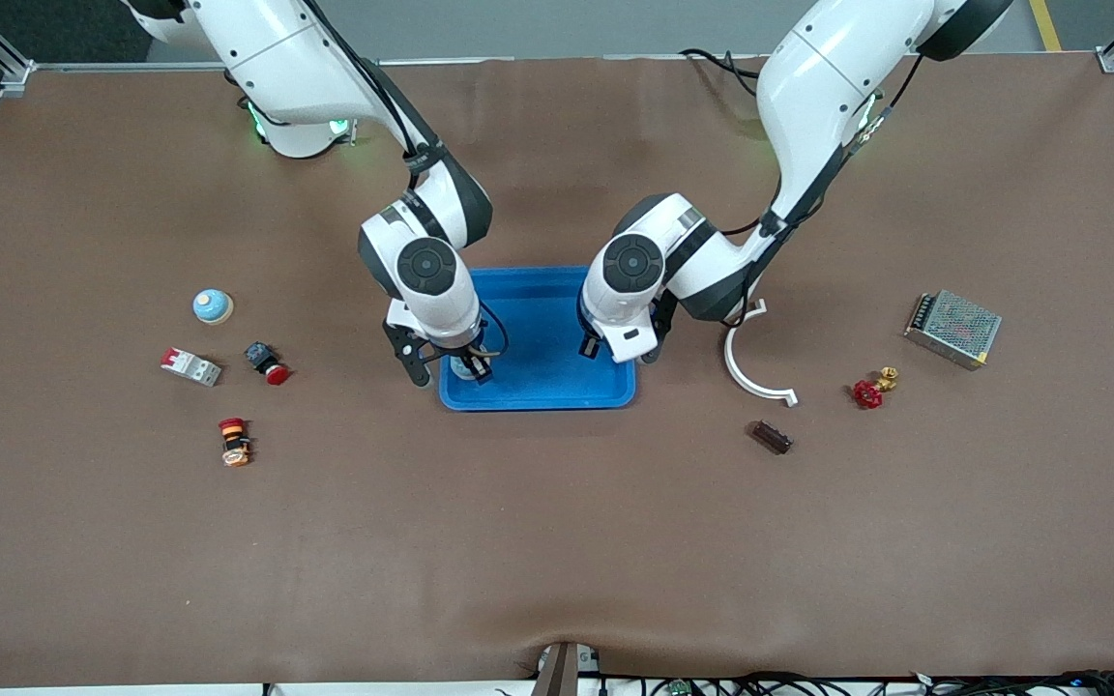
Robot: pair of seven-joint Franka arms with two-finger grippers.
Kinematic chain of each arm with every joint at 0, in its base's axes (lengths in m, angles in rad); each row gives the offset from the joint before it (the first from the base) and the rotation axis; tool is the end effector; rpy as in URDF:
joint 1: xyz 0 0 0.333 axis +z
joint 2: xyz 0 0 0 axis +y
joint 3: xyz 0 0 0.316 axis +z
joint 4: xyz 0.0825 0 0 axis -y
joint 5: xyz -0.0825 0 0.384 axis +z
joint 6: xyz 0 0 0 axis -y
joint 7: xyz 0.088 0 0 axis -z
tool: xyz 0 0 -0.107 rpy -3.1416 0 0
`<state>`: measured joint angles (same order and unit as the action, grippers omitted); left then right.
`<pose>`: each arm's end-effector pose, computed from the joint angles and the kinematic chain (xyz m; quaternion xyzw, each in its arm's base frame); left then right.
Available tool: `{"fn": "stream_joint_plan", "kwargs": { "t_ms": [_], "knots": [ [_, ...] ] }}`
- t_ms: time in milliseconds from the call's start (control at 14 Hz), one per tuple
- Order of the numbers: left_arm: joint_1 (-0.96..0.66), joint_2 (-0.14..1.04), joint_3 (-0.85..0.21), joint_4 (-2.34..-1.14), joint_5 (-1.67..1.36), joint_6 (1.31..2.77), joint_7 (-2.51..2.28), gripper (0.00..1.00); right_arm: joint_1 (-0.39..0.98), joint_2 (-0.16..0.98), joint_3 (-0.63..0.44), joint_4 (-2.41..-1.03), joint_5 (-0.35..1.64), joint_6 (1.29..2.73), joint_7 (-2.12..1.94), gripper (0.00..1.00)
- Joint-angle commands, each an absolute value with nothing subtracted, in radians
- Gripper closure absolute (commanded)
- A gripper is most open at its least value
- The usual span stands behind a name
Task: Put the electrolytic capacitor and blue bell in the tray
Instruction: 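Carry the bell and capacitor to the blue tray with both grippers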
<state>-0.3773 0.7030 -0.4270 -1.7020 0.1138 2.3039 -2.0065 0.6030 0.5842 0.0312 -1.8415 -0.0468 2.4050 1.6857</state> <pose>0.4867 -0.4610 0.2111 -0.8188 -0.5659 0.0965 0.0017 0.5190 0.3799 0.2069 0.8723 -0.4888 0.0023 0.0120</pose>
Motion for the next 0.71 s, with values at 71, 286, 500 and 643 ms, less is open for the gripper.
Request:
{"fn": "stream_joint_plan", "kwargs": {
  "t_ms": [71,286,500,643],
  "knots": [
    [-0.394,0.738,-0.423,-1.683,0.098,2.315,-2.019,1.0,0.627,0.664,0.021,-1.758,-0.117,2.404,1.773,1.0],
    [-0.394,0.741,-0.42,-1.68,0.106,2.313,-2.011,0.09,0.629,0.693,0.021,-1.724,-0.117,2.404,1.775,1.0],
    [-0.391,0.726,-0.419,-1.678,0.107,2.303,-2.016,0.0,0.634,0.699,0.021,-1.72,-0.118,2.405,1.773,0.76],
    [-0.379,0.698,-0.416,-1.677,0.107,2.283,-2.011,0.0,0.635,0.698,0.02,-1.72,-0.121,2.404,1.773,0.0]
  ]
}}
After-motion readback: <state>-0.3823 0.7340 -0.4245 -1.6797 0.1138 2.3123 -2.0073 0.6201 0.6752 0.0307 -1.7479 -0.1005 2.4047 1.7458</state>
